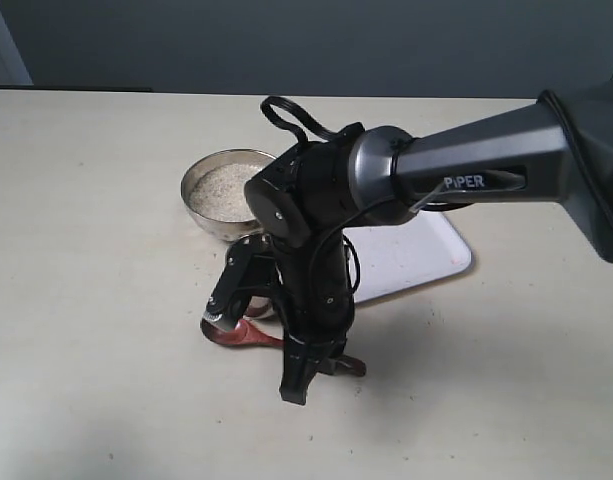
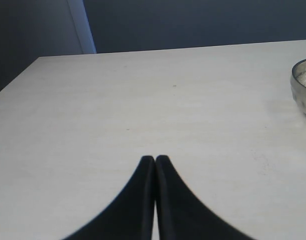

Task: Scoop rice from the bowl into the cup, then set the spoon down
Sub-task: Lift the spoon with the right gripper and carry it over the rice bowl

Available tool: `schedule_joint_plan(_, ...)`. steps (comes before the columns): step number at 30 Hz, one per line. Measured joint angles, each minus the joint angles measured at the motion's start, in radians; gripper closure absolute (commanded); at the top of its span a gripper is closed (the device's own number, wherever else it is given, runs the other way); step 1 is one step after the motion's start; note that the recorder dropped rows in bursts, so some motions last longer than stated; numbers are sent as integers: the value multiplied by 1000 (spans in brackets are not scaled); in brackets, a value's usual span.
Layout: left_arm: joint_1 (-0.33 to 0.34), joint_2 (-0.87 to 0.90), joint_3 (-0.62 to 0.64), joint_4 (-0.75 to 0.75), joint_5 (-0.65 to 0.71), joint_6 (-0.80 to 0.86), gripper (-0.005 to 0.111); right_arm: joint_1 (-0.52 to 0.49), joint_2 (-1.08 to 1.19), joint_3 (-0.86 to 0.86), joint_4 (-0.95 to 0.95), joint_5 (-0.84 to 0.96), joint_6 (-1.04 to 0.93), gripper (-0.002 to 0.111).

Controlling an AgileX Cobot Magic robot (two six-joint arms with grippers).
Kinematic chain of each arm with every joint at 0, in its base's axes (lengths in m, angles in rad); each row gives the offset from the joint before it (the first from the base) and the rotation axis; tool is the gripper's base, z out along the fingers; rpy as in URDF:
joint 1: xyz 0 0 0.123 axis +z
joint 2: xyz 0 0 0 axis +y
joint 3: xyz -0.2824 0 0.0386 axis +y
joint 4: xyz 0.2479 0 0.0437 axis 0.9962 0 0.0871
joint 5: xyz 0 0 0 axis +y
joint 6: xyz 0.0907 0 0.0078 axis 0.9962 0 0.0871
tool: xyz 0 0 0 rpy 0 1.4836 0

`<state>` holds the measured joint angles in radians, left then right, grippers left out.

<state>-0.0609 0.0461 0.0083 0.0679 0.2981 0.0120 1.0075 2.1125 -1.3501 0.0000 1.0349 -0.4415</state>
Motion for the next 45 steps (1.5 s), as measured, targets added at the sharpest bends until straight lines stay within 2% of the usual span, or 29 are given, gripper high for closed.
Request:
schedule_joint_plan(15, 0, 0, 0, 0, 0, 0, 106, 0, 3, 6, 45, 163, -46, 108)
schedule_joint_plan(20, 0, 0, 0, 0, 0, 0, 106, 0, -70, 9, 162, 175, -154, 108)
schedule_joint_plan(24, 0, 0, 0, 0, 0, 0, 106, 2, -163, -31, 172, 177, -186, 108)
schedule_joint_plan(29, 0, 0, 0, 0, 0, 0, 106, 2, -240, -125, 59, 177, -197, 108)
schedule_joint_plan(35, 0, 0, 0, 0, 0, 0, 106, 2, -255, -246, -230, 179, -193, 109)
schedule_joint_plan(40, 0, 0, 0, 0, 0, 0, 106, 2, -255, -268, -458, 179, -126, 109)
schedule_joint_plan(45, 0, 0, 0, 0, 0, 0, 106, 2, -230, -270, -559, 164, -104, 109)
